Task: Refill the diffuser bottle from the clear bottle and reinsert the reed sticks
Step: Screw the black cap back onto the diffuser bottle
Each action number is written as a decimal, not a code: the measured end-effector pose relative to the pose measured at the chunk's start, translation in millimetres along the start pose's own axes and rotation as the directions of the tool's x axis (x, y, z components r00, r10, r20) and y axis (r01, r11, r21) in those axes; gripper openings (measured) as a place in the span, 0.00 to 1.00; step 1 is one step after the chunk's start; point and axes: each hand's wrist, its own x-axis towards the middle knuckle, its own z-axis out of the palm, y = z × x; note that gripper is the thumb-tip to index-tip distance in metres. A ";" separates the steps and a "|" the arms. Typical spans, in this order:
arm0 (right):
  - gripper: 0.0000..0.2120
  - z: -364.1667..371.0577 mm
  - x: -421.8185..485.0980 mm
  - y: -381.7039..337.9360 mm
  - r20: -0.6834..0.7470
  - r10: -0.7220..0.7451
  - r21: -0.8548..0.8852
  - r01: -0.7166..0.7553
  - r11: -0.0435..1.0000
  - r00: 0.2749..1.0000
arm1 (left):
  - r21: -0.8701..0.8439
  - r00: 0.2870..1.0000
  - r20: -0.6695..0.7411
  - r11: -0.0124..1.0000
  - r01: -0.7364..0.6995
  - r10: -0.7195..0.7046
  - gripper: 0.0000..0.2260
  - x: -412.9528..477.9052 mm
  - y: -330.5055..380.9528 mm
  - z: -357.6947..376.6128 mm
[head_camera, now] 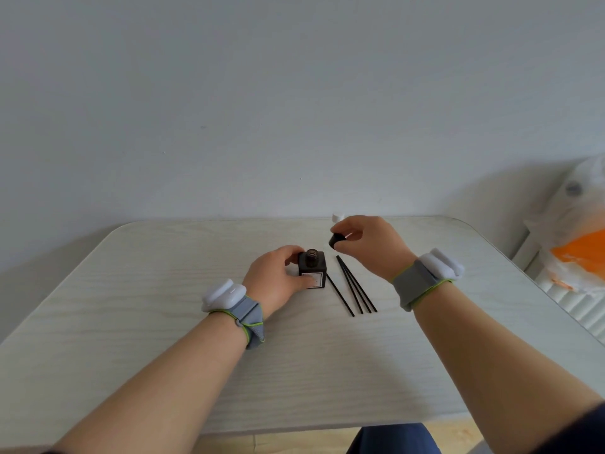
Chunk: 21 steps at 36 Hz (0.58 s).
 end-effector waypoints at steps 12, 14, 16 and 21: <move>0.15 9.7 -6.4 -32.0 0.125 -0.146 -0.108 0.159 0.981 0.981 | 0.008 1.000 -0.002 1.000 0.020 -0.020 0.22 -0.6 1.8 0.1; 0.16 11.4 -6.4 -32.7 0.148 -0.150 -0.136 0.170 0.976 0.978 | 0.004 1.000 -0.002 1.000 0.023 -0.023 0.22 -1.2 1.4 -0.3; 0.16 12.0 -5.8 -32.9 0.165 -0.157 -0.165 0.184 0.969 0.974 | 0.003 1.000 0.002 1.000 0.023 -0.023 0.22 -1.1 1.4 0.3; 0.15 14.6 -4.3 -33.9 0.189 -0.167 -0.188 0.203 0.961 0.968 | 0.013 1.000 0.009 1.000 0.028 -0.028 0.24 -1.2 0.5 0.4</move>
